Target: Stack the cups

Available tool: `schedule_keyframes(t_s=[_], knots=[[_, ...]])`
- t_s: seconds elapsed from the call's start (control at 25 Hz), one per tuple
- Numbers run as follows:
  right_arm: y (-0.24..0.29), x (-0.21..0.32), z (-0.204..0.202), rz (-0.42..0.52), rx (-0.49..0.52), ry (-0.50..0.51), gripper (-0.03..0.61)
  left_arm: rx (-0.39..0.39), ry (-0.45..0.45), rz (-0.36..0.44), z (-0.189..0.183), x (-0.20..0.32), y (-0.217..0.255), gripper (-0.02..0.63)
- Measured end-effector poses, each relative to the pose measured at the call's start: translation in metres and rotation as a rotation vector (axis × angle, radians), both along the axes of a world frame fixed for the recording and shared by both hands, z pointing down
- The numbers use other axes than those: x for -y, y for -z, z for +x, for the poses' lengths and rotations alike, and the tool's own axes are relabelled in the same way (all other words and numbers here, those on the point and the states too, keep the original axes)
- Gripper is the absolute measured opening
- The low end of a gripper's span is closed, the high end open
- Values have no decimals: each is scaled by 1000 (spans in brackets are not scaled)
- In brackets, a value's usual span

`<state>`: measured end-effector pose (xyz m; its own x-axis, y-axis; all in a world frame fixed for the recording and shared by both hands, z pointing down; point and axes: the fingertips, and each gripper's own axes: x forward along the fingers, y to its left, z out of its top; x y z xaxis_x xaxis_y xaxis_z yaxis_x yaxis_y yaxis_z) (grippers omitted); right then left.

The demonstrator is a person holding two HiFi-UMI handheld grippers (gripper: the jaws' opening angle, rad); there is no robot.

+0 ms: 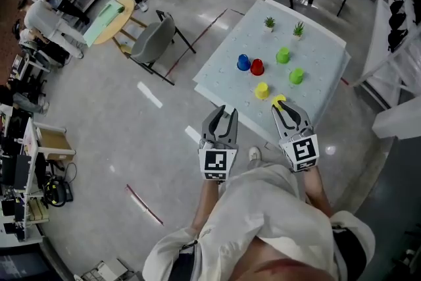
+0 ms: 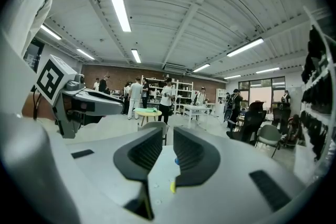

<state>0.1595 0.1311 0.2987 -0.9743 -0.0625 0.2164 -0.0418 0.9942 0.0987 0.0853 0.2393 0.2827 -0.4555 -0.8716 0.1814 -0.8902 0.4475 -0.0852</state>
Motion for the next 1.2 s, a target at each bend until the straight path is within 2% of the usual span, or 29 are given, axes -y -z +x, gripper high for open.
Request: schedule_keyframes(t_s=[0.56,1.2], knots=[[-8,53,-53,-17,-1,0,57,-1,-2,-25,-55,55,-7,110],[-26,97,-85,-50,-15,-110,57,-3,-136,-39,-96,116,-22,110]])
